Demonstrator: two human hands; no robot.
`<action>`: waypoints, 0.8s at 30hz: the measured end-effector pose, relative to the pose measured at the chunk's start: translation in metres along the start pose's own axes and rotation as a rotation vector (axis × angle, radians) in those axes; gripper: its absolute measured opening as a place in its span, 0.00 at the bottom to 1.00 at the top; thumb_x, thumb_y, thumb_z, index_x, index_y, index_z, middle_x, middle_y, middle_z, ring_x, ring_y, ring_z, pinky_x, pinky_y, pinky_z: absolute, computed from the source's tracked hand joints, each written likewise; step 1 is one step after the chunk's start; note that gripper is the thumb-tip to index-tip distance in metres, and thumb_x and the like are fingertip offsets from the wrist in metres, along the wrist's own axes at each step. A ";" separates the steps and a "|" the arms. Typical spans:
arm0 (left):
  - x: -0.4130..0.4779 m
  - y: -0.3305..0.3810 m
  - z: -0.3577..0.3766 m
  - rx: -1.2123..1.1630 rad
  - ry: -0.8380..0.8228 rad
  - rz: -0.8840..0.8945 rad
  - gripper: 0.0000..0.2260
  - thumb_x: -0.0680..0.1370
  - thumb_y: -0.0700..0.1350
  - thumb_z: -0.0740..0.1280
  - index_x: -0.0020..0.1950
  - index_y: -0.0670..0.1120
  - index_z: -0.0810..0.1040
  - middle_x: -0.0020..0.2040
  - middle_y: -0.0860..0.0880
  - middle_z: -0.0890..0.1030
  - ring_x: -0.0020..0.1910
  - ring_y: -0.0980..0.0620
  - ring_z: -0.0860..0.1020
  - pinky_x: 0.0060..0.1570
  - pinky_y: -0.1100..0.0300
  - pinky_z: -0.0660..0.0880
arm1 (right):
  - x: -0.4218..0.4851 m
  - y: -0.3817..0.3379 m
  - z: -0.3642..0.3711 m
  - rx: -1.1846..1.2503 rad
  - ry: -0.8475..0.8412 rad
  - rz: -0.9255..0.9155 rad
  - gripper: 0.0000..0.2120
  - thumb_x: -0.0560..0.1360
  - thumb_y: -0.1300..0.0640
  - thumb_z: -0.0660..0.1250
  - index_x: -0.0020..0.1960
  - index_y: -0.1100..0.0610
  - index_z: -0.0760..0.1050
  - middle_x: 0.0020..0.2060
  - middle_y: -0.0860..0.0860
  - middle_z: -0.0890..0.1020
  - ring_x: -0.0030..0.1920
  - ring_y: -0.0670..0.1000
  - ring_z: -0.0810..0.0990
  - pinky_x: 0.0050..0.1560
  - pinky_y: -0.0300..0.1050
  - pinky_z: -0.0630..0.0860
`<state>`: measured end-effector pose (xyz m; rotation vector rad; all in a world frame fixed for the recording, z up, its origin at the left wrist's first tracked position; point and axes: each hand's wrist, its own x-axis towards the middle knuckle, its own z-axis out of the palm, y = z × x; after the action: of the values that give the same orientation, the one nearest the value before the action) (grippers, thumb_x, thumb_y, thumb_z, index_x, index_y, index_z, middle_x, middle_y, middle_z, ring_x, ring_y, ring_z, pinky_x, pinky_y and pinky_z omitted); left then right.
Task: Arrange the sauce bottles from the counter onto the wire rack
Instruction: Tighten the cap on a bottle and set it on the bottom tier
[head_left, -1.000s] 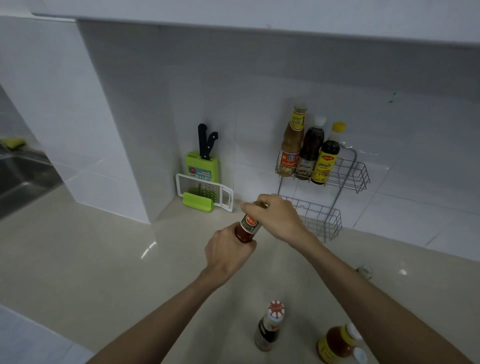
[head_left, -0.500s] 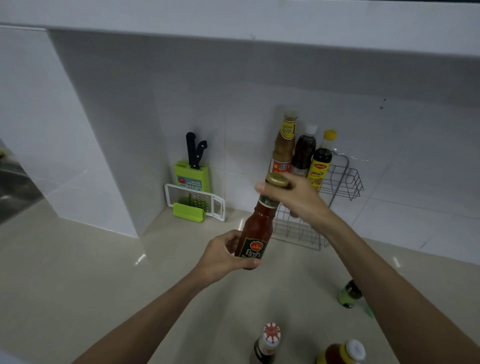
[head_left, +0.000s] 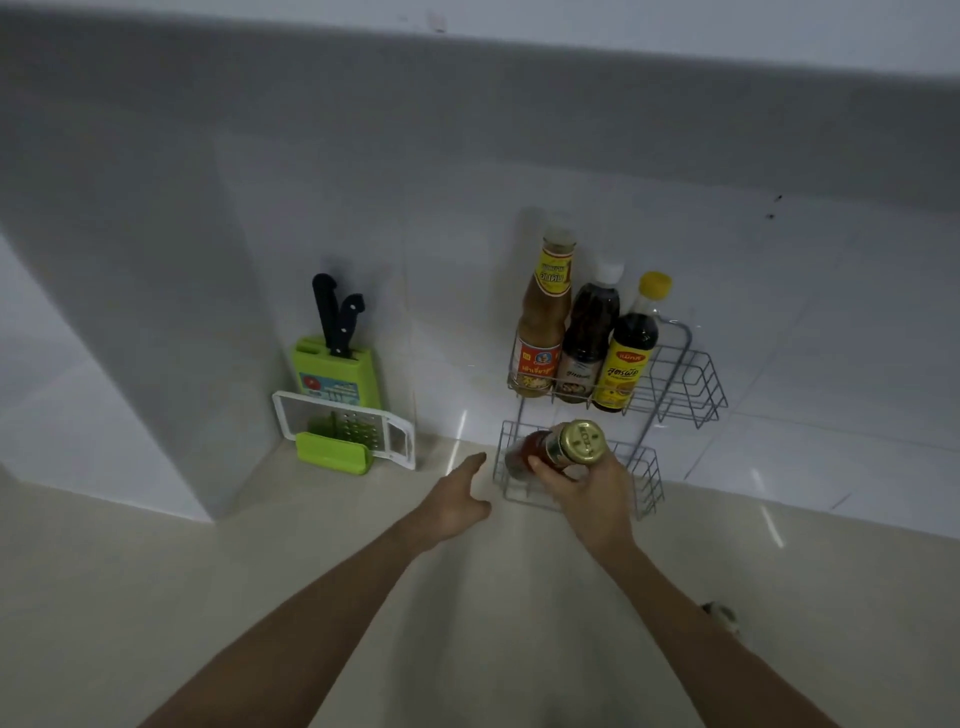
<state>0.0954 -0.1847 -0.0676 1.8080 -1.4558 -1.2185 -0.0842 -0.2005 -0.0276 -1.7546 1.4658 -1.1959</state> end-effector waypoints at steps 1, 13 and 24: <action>0.010 0.001 0.002 -0.038 -0.012 -0.037 0.36 0.74 0.34 0.64 0.79 0.47 0.55 0.79 0.48 0.59 0.77 0.49 0.60 0.69 0.61 0.63 | 0.007 0.006 0.006 0.022 0.011 0.002 0.18 0.65 0.54 0.80 0.51 0.57 0.78 0.41 0.45 0.81 0.43 0.41 0.79 0.40 0.21 0.69; 0.067 -0.001 0.014 -0.209 -0.087 -0.217 0.35 0.73 0.29 0.58 0.79 0.43 0.54 0.79 0.44 0.57 0.77 0.45 0.58 0.66 0.57 0.64 | 0.058 0.055 0.053 -0.154 -0.146 0.074 0.18 0.69 0.53 0.76 0.55 0.58 0.77 0.49 0.52 0.82 0.50 0.52 0.80 0.44 0.31 0.72; 0.067 -0.005 0.016 -0.299 -0.137 -0.181 0.34 0.71 0.23 0.53 0.76 0.44 0.63 0.74 0.47 0.67 0.76 0.48 0.59 0.67 0.58 0.60 | 0.085 0.059 0.064 -0.267 -0.281 0.127 0.21 0.70 0.53 0.75 0.58 0.61 0.75 0.54 0.58 0.83 0.54 0.56 0.81 0.54 0.48 0.78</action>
<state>0.0851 -0.2446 -0.1004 1.7051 -1.1235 -1.5846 -0.0546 -0.3051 -0.0827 -1.8800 1.5911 -0.6812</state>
